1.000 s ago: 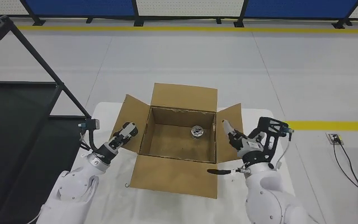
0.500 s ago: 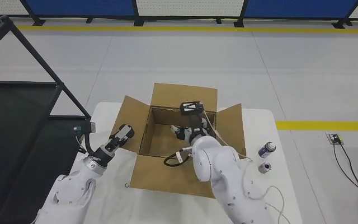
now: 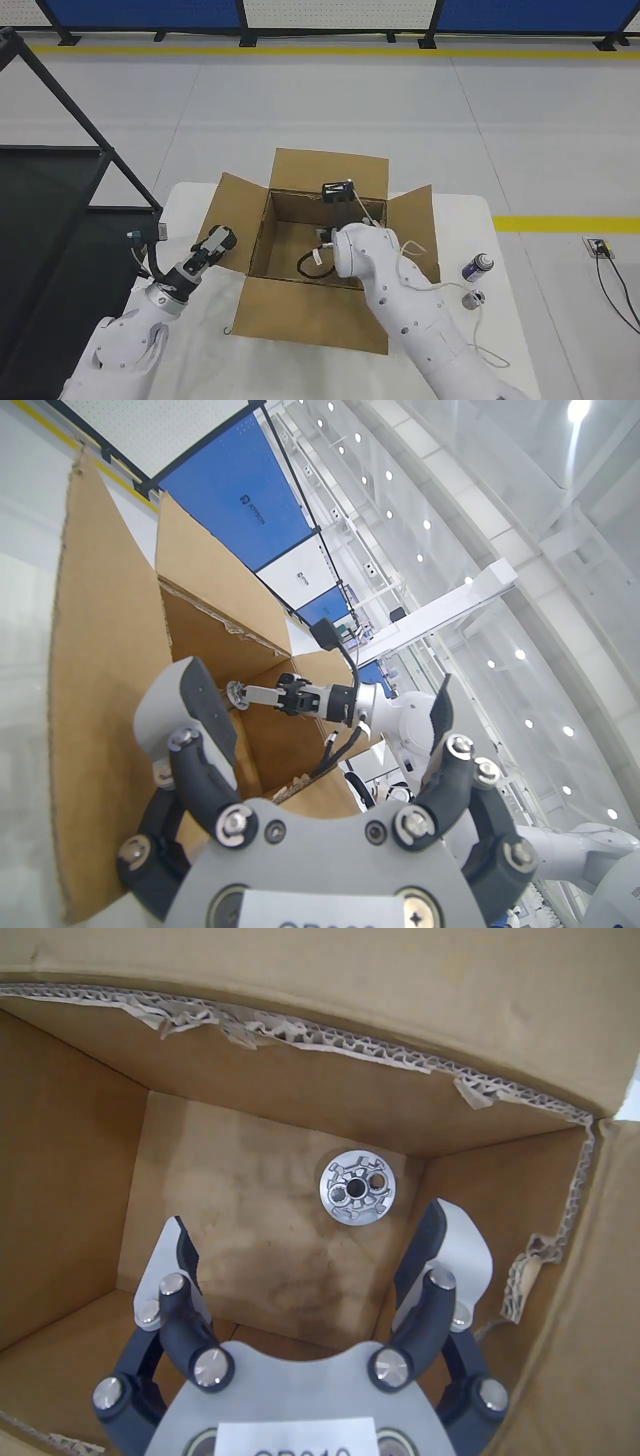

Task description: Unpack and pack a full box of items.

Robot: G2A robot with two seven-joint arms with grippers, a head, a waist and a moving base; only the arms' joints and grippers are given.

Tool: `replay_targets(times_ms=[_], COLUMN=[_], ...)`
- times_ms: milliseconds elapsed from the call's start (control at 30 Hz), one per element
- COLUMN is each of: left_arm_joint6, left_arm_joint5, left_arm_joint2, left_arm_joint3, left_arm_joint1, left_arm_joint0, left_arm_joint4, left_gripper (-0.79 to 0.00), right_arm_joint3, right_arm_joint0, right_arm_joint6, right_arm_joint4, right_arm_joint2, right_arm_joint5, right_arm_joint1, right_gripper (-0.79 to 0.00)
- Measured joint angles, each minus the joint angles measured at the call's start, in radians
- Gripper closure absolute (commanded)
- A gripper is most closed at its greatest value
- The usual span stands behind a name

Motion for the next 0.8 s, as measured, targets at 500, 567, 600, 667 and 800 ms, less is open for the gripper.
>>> replay_targets(times_ms=[500, 567, 600, 667, 800], left_arm_joint6=[-0.006, -0.004, -0.003, -0.001, 0.004], left_arm_joint5=[-0.003, -0.002, -0.002, -0.002, -0.001], left_arm_joint2=[-0.003, -0.005, -0.005, -0.005, -0.007], left_arm_joint3=[-0.002, -0.004, -0.005, -0.006, -0.005], left_arm_joint1=[0.002, 0.002, 0.002, 0.002, 0.002], left_arm_joint0=[0.002, 0.004, 0.004, 0.006, 0.007], left_arm_joint4=[0.001, 0.002, 0.002, 0.002, 0.003], left_gripper=[-0.785, -0.785, -0.785, -0.785, -0.785], right_arm_joint3=[0.279, 0.308, 0.321, 0.350, 0.400], right_arm_joint0=[0.107, 0.120, 0.125, 0.134, 0.146], right_arm_joint6=[-0.097, -0.111, -0.118, -0.139, -0.188], right_arm_joint4=[0.102, 0.112, 0.116, 0.123, 0.135], right_arm_joint2=[0.004, 0.000, -0.002, -0.006, -0.011], right_arm_joint5=[0.021, 0.020, 0.020, 0.022, 0.026], right_arm_joint1=[-0.049, -0.057, -0.061, -0.068, -0.082], right_gripper=[-0.785, -0.785, -0.785, -0.785, -0.785])
